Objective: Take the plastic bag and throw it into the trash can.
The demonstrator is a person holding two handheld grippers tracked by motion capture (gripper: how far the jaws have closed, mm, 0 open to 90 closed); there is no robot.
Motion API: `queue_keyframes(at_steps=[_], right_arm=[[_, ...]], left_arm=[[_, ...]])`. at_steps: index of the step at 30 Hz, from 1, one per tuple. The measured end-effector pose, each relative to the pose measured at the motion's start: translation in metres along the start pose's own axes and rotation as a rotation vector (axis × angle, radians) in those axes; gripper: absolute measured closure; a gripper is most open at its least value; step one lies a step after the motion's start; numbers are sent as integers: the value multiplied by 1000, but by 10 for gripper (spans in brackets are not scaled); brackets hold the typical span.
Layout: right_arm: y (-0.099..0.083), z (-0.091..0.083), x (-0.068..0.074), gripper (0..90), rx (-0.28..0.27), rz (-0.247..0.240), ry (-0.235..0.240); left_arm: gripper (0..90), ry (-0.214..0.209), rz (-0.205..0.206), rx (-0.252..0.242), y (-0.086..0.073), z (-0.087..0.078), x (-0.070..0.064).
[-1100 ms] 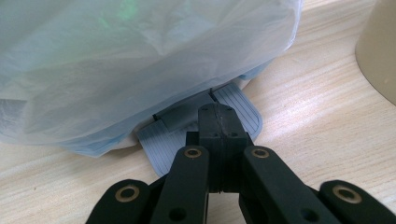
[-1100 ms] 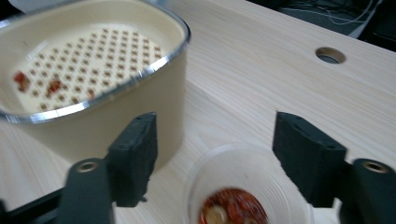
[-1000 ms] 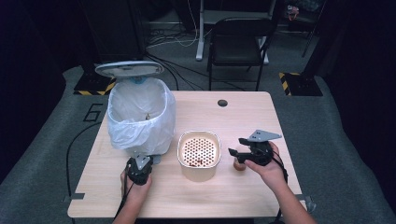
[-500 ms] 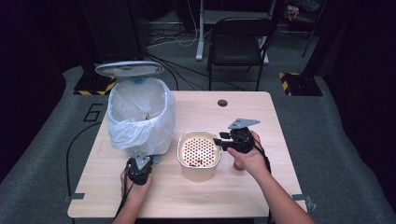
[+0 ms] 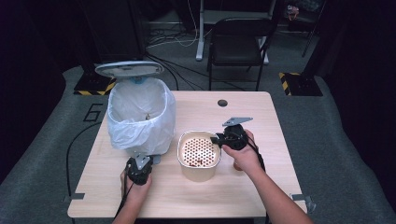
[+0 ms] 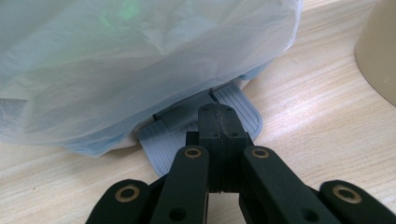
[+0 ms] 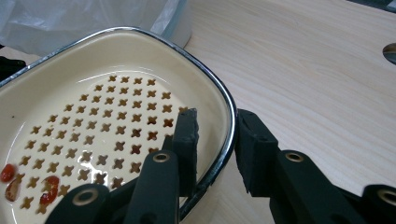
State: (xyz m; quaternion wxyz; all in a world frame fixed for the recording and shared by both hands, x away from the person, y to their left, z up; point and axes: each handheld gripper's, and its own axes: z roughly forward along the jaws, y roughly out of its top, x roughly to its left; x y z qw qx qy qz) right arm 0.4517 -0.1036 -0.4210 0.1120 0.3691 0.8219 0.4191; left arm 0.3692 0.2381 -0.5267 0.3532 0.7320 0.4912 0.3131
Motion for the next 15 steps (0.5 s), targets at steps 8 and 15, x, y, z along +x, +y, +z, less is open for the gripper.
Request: queue_keyframes(at_steps=[8,15], right_arm=[[-7,-8,9,691,6,-8,7],[-17,-19,21,669,15,-18,38]], left_arm=[[900,-4,-8,-1,0,0,0],[900,-1,0,1,0,0,0]])
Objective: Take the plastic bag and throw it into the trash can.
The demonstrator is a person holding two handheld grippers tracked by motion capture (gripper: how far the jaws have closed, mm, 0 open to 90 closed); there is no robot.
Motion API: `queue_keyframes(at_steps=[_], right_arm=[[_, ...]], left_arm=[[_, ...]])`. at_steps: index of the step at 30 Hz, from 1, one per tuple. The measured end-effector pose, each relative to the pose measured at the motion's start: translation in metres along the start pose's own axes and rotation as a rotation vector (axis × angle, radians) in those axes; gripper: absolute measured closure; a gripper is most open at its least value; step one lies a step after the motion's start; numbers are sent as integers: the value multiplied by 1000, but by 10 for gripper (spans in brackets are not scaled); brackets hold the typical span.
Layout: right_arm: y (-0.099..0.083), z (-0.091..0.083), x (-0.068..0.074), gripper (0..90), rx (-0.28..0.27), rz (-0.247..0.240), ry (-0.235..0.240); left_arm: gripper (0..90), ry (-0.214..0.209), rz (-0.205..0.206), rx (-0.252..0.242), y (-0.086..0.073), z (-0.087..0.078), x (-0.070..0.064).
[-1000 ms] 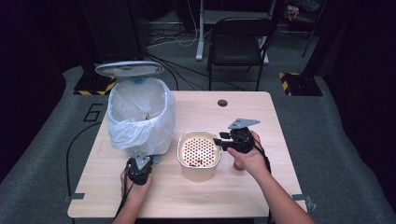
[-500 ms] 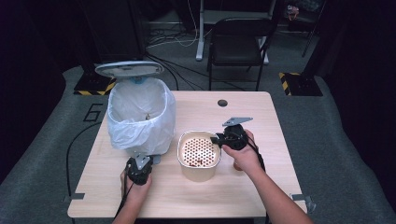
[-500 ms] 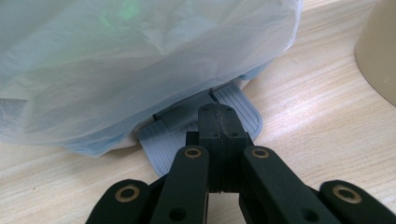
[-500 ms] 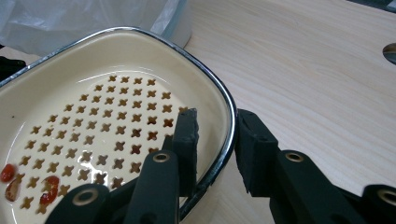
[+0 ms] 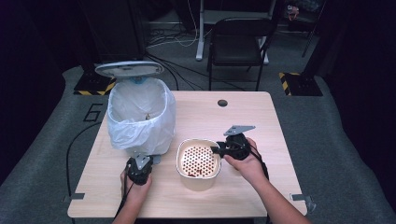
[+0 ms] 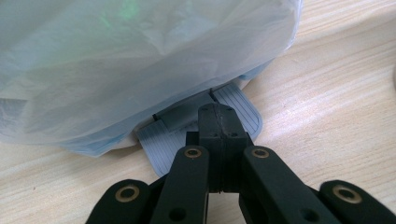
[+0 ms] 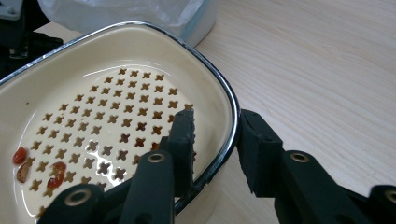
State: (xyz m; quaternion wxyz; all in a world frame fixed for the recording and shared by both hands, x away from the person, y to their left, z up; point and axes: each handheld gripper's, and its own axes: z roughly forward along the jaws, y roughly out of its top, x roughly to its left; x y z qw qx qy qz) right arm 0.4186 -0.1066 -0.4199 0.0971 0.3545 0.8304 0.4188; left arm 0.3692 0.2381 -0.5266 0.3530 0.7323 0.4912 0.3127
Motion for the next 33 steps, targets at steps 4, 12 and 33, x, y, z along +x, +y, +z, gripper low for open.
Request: queue_keyframes(at_steps=[4,12,33], right_arm=[[1,-9,3,534,-51,-6,-10],[-6,-37,-16,391,-122,-31,-84],[-69,-33,-45,137,-74,10,-189]], left_arm=[[900,1,2,0,0,0,0],[900,-4,-8,-1,0,0,0],[900,-4,-6,-1,0,0,0]])
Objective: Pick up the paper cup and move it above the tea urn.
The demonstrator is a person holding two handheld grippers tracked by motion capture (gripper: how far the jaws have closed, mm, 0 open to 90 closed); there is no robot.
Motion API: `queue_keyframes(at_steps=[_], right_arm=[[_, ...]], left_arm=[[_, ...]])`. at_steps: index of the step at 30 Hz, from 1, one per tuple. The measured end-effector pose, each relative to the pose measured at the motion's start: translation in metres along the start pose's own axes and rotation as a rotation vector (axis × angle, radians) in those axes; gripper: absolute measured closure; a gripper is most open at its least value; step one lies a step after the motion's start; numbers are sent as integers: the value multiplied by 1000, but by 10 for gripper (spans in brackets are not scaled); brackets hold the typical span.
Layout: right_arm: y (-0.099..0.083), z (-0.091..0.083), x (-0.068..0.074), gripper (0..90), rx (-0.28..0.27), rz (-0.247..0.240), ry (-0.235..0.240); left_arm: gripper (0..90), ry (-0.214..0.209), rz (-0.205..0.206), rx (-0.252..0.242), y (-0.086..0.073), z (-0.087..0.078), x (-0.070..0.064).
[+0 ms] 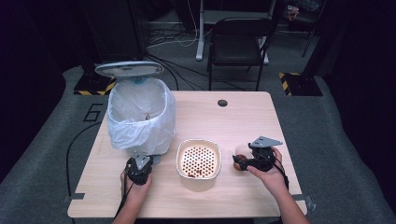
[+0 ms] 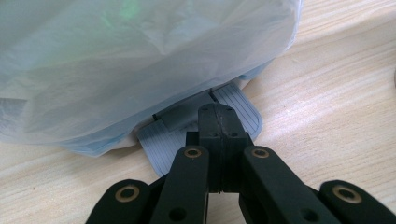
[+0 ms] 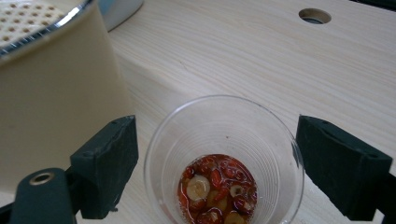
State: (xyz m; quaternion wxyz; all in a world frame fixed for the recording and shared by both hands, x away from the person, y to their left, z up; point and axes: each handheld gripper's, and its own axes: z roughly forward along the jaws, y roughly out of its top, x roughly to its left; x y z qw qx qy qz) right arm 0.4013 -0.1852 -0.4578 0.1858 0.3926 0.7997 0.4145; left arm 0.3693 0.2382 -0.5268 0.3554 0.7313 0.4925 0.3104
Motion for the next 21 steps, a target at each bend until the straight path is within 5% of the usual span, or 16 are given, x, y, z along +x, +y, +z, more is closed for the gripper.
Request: queue_keyframes(at_steps=[17,21], right_arm=[[-15,20,-2,155,54,-29,-10],[-17,22,-3,220,57,-21,-13]], left_arm=[[900,0,-3,1,0,0,0],[900,0,-2,1,0,0,0]])
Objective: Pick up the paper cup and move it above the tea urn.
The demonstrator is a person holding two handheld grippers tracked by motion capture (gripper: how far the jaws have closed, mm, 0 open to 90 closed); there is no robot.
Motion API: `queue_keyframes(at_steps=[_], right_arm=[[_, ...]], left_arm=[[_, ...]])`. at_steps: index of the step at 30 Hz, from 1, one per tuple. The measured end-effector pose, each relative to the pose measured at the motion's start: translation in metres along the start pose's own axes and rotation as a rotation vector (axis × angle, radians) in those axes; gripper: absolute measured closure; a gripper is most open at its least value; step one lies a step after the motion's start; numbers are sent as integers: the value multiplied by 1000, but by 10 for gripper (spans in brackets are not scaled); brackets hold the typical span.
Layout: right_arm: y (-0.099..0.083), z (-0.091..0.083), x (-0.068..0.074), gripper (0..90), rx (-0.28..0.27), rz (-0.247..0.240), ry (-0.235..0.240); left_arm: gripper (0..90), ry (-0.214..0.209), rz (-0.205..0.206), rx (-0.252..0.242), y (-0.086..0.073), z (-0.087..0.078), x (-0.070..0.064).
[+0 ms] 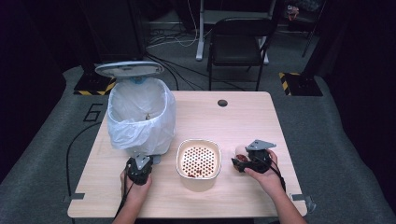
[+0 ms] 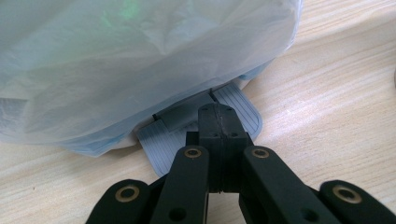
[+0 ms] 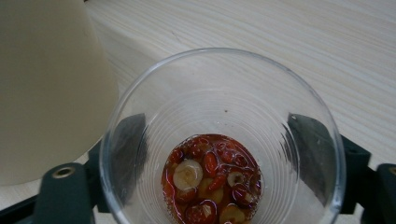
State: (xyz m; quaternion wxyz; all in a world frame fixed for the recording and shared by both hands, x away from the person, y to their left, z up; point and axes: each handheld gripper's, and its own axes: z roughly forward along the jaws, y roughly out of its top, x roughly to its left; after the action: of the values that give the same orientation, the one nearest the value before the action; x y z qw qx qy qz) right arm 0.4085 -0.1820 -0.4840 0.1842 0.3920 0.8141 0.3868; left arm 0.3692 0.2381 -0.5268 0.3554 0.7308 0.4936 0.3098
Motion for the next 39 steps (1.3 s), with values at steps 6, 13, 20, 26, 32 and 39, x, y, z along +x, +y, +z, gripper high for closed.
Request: queue_keyframes(at_steps=[6,13,20,26,32,39], right_arm=[[1,-1,-2,287,-8,-16,17],[3,-2,-1,317,-11,-27,11],[17,-7,-3,329,-21,-68,15],[42,-12,-6,330,-36,-99,32],[67,-12,-5,334,-37,-152,57],[92,-7,-2,337,-28,-182,68]], left_arm=[[900,0,0,0,0,0,0],[900,0,-1,0,0,0,0],[900,0,0,0,0,0,0],[900,0,1,-1,0,0,0],[900,0,0,0,0,0,0],[900,0,-2,-2,0,0,0]])
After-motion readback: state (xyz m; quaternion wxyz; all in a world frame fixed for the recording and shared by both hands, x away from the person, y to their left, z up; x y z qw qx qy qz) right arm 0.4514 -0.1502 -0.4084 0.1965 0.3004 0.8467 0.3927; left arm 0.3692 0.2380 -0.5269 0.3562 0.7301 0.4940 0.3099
